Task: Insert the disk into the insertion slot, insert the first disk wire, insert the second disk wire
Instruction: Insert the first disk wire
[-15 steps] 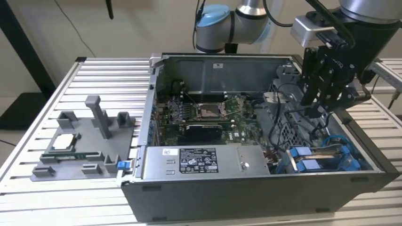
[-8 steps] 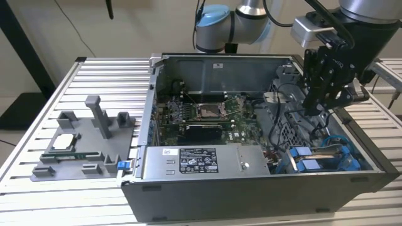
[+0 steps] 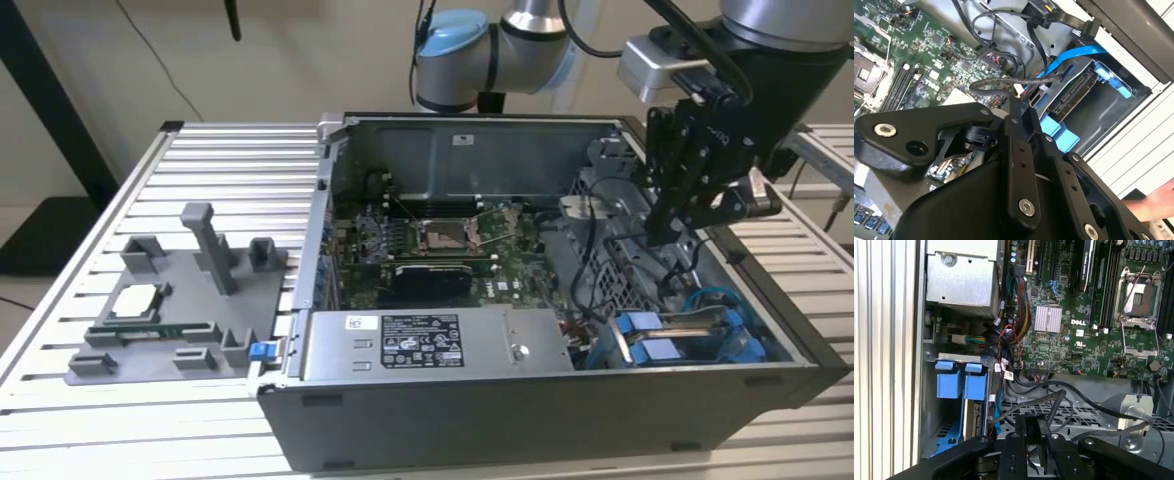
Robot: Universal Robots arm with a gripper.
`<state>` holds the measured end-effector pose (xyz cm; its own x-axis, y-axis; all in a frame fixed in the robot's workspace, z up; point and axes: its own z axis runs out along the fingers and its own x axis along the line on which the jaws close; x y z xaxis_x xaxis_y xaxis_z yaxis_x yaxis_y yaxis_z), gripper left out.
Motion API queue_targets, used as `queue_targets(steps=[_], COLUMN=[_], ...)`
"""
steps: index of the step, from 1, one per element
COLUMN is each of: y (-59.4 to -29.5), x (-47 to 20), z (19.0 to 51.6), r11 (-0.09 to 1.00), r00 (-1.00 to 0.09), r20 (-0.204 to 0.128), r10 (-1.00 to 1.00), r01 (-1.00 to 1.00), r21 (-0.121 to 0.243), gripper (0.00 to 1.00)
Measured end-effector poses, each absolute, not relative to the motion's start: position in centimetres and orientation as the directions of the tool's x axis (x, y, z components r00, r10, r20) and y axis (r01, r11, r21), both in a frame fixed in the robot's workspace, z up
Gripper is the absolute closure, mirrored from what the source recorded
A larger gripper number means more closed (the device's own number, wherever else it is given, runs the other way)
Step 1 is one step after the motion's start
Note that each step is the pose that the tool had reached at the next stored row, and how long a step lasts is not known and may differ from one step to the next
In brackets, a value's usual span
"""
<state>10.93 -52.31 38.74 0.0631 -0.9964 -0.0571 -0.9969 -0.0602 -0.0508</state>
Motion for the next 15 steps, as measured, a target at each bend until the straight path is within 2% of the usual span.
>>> queue_targets(steps=[9, 15], y=[-52.5, -53.7], x=[11.0, 11.6], z=[38.7, 38.6], r11=[-0.060, -0.060], r00=[0.063, 0.061], r20=[-0.057, -0.059], r10=[-0.996, -0.996], r01=[-0.997, -0.998], r21=[-0.050, -0.020], gripper=[1.00, 1.00])
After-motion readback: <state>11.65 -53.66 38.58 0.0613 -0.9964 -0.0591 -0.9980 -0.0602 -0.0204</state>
